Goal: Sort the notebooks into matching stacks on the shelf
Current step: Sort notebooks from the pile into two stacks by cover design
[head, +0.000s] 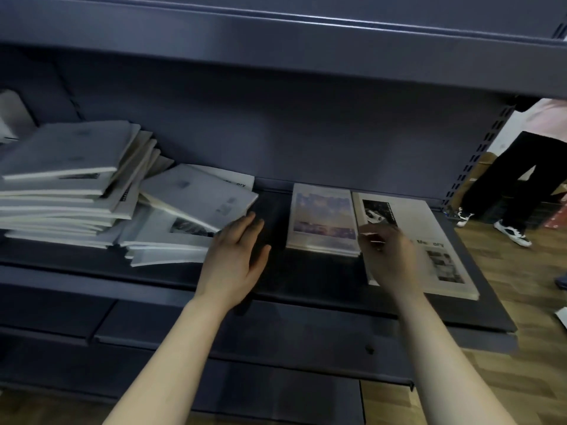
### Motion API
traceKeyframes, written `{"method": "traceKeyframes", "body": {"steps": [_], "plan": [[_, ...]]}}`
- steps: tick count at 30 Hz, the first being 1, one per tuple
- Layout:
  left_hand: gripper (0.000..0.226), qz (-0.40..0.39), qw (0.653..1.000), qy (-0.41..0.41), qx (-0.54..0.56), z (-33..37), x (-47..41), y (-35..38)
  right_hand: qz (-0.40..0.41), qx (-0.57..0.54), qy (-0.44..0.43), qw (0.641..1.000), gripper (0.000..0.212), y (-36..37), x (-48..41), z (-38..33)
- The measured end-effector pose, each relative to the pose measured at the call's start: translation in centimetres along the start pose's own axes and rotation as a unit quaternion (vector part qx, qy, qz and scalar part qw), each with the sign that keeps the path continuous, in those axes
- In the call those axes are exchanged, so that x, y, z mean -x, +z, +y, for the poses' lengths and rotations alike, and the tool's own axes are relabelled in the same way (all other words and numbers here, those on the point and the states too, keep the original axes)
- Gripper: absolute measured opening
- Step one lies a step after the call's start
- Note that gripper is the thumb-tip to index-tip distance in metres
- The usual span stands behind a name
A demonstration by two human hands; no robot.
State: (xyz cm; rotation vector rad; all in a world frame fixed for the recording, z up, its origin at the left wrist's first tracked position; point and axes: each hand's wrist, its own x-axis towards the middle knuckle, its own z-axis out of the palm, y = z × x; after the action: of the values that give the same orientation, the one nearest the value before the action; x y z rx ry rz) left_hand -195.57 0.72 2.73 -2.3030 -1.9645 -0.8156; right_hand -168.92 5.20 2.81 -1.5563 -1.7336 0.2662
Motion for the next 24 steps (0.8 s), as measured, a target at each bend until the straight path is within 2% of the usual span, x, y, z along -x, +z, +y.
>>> {"method": "traceKeyframes", "body": {"steps": [2, 6, 8, 11, 13, 15, 18, 20, 24], "plan": [[0.051, 0.005, 1.000, -0.011, -0.012, -1.8, -0.2, -1.0, -0.058, -0.059, -0.001, 0.997, 0.019, 2.7, -0.7, -2.5], [0.052, 0.015, 0.999, -0.032, -0.028, -5.2, -0.3, -3.1, -0.106, -0.126, 0.022, 0.986, 0.020, 8.3, -2.7, -7.1], [0.052, 0.022, 0.999, -0.033, -0.029, -6.8, -0.3, -3.8, -0.132, -0.173, 0.068, 0.974, 0.021, 11.1, -4.0, -9.1], [0.052, 0.019, 0.999, -0.034, -0.033, -8.9, -0.5, -4.5, -0.165, -0.252, 0.177, 0.937, 0.023, 14.4, -5.5, -11.5], [0.052, 0.023, 0.999, -0.032, -0.030, -9.8, -0.6, -4.7, -0.162, -0.283, 0.234, 0.916, 0.030, 16.0, -6.1, -12.5], [0.054, 0.027, 0.999, -0.024, -0.030, -10.5, -0.8, -4.9, -0.137, -0.274, 0.257, 0.917, 0.034, 17.1, -6.4, -13.1], [0.053, 0.030, 0.999, -0.016, -0.020, -11.3, -0.8, -4.8, -0.115, -0.266, 0.251, 0.924, 0.022, 17.8, -6.6, -13.7], [0.053, 0.028, 0.999, -0.011, -0.017, -11.6, -0.8, -4.6, -0.111, -0.296, 0.248, 0.916, 0.014, 18.0, -6.6, -14.1], [0.053, 0.024, 0.999, 0.003, -0.023, -11.9, -1.0, -4.2, -0.097, -0.342, 0.267, 0.896, 0.015, 17.7, -6.8, -14.4]]}}
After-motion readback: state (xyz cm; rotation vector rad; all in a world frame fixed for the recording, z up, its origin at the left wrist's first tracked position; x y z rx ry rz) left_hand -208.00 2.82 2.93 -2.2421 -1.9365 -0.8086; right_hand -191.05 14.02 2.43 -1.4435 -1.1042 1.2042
